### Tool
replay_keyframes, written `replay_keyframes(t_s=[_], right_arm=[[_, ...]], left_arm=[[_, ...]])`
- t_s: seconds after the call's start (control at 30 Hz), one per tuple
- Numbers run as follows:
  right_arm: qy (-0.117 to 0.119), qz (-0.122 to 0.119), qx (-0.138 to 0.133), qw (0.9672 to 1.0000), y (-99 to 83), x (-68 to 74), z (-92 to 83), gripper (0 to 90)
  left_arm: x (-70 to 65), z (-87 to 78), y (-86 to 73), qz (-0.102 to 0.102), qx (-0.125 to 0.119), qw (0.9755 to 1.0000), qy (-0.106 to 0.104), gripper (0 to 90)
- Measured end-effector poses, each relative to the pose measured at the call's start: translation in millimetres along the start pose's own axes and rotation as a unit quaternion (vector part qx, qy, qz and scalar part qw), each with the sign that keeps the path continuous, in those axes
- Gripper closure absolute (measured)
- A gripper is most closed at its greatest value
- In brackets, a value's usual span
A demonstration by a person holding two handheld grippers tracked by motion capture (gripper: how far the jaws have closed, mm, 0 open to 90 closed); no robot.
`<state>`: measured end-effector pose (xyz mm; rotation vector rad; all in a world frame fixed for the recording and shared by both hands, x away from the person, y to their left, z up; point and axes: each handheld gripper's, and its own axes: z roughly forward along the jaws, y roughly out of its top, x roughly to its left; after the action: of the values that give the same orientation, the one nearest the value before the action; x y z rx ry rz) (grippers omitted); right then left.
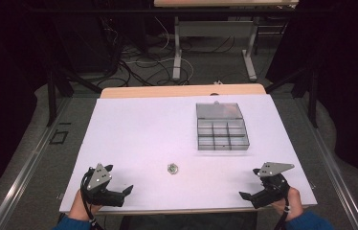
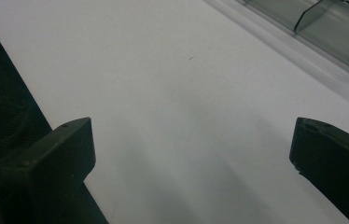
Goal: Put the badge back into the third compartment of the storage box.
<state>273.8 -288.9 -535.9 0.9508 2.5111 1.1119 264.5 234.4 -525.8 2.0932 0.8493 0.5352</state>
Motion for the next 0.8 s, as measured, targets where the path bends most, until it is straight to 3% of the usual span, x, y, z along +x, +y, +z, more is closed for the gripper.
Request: replay_keyframes(t_s=[0.33,0.8], right_arm=[[0.004,-0.001,-0.003,1.0,1.2,4.7,2.0,0.0],[0.016,-0.026,0.002,0.9995,15.9,17.9,12.0,0.0]], left_arm=[[-0.4,0.6,-0.2,0.004,0.005,1.0,-0.002,0.3],[-2.6,2.2,0.4,0.01,0.008,0.9999,-0.002,0.3]])
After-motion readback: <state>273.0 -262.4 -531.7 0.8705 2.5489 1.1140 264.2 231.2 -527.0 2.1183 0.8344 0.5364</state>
